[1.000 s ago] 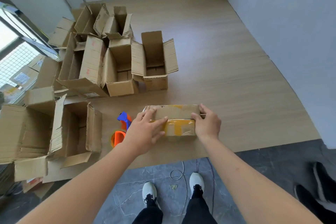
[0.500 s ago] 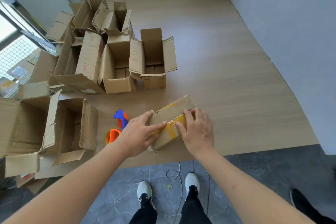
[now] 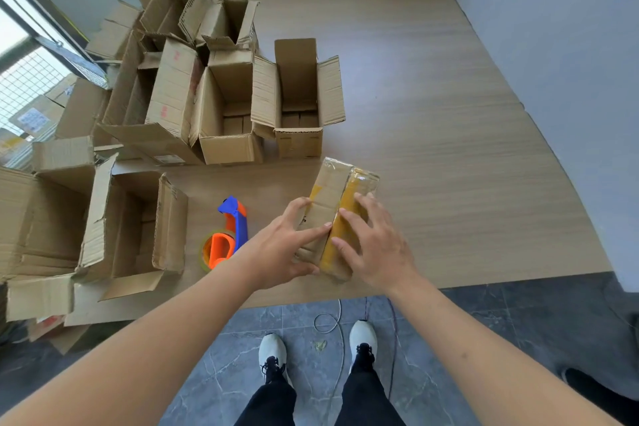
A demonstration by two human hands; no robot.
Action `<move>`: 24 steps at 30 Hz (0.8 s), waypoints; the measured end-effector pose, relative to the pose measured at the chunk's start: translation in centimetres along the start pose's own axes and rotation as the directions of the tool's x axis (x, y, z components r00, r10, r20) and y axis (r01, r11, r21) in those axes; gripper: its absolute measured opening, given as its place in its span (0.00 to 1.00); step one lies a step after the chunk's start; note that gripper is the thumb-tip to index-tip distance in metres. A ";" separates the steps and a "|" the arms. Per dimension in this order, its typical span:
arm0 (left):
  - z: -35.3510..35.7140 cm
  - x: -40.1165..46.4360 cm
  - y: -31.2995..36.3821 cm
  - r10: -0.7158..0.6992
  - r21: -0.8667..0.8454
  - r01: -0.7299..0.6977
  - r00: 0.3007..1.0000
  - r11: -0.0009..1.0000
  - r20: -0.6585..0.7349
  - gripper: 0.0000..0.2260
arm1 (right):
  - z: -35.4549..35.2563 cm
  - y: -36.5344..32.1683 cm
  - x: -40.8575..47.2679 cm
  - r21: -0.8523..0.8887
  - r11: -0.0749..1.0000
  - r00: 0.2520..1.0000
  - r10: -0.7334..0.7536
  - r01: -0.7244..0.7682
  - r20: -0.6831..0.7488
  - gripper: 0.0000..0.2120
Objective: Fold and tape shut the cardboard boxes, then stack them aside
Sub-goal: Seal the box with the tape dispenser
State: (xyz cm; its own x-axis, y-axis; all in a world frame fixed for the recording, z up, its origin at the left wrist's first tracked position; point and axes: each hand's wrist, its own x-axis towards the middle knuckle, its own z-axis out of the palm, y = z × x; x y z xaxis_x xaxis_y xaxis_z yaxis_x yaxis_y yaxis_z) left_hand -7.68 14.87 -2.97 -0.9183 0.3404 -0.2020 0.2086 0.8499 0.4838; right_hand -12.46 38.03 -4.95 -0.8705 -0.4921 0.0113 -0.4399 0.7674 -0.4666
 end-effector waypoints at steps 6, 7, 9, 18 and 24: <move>0.9 0.7 1.1 -0.027 0.067 0.035 0.994 0.997 -0.106 0.37 | -0.2 1.8 -1.4 -0.125 0.972 0.981 -0.195 0.196 0.025 0.37; 0.9 0.9 1.2 -0.030 0.064 0.036 0.994 0.997 -0.104 0.37 | -0.3 2.1 -1.5 -0.147 0.969 0.980 -0.200 0.197 -0.003 0.36; 0.9 1.3 1.4 -0.026 0.073 0.031 0.997 0.997 -0.078 0.39 | -0.6 2.4 -1.7 -0.190 0.962 0.975 -0.211 0.195 -0.065 0.34; 0.0 2.0 1.0 0.019 0.215 0.007 0.993 0.977 -0.118 0.35 | -0.1 3.3 -3.0 0.049 0.999 0.984 0.007 0.002 -0.179 0.27; 1.0 2.3 0.8 0.067 0.136 -0.045 0.984 0.990 -0.164 0.33 | 0.6 3.1 -3.5 0.464 0.846 0.914 0.372 -0.262 -0.162 0.31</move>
State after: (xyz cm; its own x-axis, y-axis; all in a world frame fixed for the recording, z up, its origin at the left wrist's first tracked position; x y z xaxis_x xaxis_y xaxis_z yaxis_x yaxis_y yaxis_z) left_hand -9.28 16.79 -3.92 -0.9450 0.3260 -0.0271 0.2931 0.8806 0.3724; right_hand -10.59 41.88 -6.98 -0.9951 -0.0971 -0.0198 -0.0413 0.5876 -0.8081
